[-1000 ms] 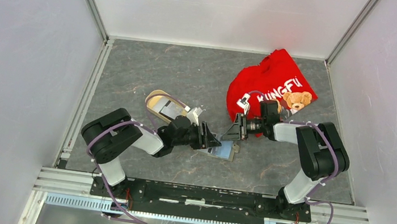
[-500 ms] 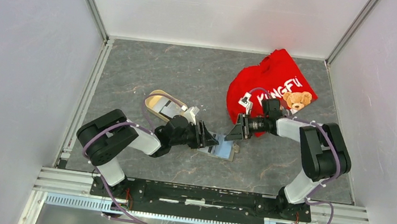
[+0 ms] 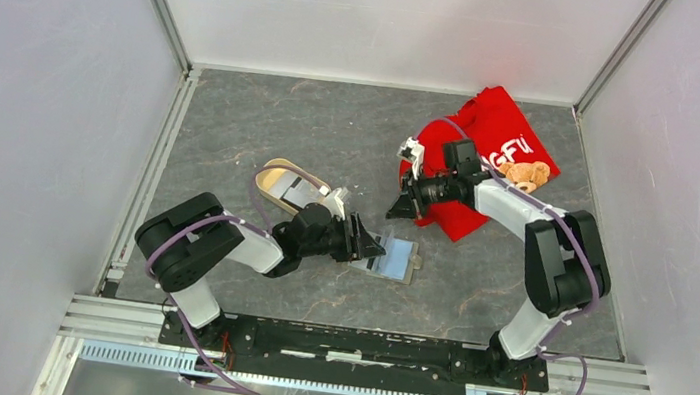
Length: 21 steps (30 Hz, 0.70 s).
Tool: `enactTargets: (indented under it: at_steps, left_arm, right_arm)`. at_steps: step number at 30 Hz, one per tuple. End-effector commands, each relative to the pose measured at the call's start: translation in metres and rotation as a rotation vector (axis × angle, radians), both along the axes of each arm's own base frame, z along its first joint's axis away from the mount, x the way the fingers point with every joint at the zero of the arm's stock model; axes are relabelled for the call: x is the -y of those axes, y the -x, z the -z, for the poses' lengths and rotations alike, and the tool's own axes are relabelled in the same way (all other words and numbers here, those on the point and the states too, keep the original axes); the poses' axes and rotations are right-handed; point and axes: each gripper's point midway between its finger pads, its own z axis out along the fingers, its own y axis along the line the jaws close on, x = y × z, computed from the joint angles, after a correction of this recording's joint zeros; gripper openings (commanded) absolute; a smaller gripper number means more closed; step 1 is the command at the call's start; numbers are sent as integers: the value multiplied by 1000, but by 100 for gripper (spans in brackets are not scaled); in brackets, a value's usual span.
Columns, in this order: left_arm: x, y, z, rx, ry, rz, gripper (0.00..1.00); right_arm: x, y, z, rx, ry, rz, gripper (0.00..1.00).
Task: Put the credit cards into the card holder
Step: Insert the credit card into the card holder.
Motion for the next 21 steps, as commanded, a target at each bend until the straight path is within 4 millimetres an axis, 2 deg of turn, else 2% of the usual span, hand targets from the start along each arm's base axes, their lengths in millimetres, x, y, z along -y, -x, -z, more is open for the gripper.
enactTargets:
  at_steps: [1, 13, 21]
  left_arm:
    - [-3, -3, 1, 34, -6, 5, 63]
    - [-3, -4, 0, 37, -3, 7, 64]
    - [-7, -7, -3, 41, 1, -3, 66]
  right_arm:
    - [12, -3, 27, 2, 119, 18, 6]
    - [23, 21, 51, -4, 215, -79, 4]
    - [36, 41, 52, 20, 249, -171, 4]
